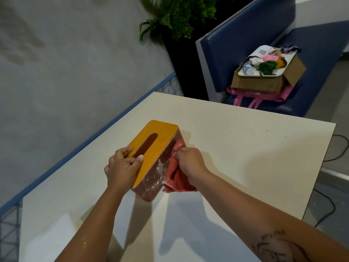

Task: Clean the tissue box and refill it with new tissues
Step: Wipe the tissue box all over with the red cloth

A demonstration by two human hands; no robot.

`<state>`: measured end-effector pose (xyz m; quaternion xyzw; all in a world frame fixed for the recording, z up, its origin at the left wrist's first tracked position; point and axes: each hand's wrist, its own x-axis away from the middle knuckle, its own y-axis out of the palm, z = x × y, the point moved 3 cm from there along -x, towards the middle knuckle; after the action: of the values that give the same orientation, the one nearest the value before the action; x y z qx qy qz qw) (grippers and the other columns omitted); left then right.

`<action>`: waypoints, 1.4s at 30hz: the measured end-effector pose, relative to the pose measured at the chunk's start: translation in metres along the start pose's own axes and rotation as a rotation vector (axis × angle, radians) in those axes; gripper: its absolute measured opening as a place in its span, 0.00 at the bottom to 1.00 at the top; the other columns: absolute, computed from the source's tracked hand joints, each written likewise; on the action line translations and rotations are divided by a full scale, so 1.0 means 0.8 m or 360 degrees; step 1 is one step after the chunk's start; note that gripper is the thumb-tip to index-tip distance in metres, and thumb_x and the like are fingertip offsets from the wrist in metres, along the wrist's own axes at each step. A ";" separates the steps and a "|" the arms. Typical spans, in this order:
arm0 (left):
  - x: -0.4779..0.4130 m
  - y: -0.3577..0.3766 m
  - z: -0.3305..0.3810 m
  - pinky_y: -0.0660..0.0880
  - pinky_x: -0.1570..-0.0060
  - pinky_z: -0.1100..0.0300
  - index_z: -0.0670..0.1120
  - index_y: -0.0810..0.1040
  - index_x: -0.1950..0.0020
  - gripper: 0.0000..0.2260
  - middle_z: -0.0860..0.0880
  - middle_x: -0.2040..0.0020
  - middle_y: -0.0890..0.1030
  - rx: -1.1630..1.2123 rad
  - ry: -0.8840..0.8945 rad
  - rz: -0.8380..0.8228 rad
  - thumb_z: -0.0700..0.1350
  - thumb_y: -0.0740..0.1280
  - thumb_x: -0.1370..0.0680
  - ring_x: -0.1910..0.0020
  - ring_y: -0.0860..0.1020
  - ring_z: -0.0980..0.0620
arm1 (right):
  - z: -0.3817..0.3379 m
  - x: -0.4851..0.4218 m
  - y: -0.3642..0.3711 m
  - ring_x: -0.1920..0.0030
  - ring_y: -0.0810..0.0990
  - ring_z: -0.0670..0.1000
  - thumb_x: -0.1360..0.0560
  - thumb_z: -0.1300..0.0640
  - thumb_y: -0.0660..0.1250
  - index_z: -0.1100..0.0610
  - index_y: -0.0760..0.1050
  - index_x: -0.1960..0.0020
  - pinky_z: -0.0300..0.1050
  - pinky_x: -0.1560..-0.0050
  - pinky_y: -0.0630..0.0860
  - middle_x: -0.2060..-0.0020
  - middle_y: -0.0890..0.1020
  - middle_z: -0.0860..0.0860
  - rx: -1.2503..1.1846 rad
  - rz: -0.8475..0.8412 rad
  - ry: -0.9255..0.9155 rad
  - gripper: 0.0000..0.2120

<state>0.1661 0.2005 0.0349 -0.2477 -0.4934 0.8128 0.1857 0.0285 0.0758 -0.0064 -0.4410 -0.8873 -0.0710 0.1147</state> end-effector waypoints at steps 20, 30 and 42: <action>0.002 -0.001 0.003 0.60 0.34 0.44 0.47 0.76 0.42 0.16 0.48 0.33 0.71 0.0014 -0.0012 0.0009 0.55 0.63 0.24 0.35 0.69 0.44 | 0.020 0.007 0.016 0.57 0.77 0.57 0.22 0.57 0.61 0.59 0.74 0.64 0.48 0.53 0.73 0.64 0.77 0.53 -0.0251 0.0065 0.0338 0.12; 0.002 -0.001 0.003 0.59 0.34 0.45 0.51 0.76 0.55 0.09 0.50 0.33 0.71 -0.0002 0.0034 -0.0035 0.55 0.63 0.23 0.34 0.67 0.46 | 0.018 0.049 0.034 0.59 0.70 0.38 0.21 0.60 0.59 0.57 0.79 0.59 0.23 0.58 0.66 0.54 0.71 0.49 0.0094 -0.0072 -0.0465 0.12; -0.005 0.007 -0.005 0.60 0.35 0.46 0.48 0.83 0.53 0.15 0.52 0.32 0.70 -0.0041 0.0017 0.0001 0.57 0.62 0.24 0.34 0.66 0.49 | 0.047 0.018 0.040 0.60 0.75 0.55 0.26 0.64 0.60 0.54 0.68 0.73 0.49 0.57 0.70 0.70 0.73 0.51 -0.0198 0.0071 0.0234 0.17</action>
<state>0.1713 0.1991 0.0293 -0.2547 -0.5028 0.8050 0.1850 0.0402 0.1143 -0.0382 -0.4605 -0.8603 -0.1554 0.1535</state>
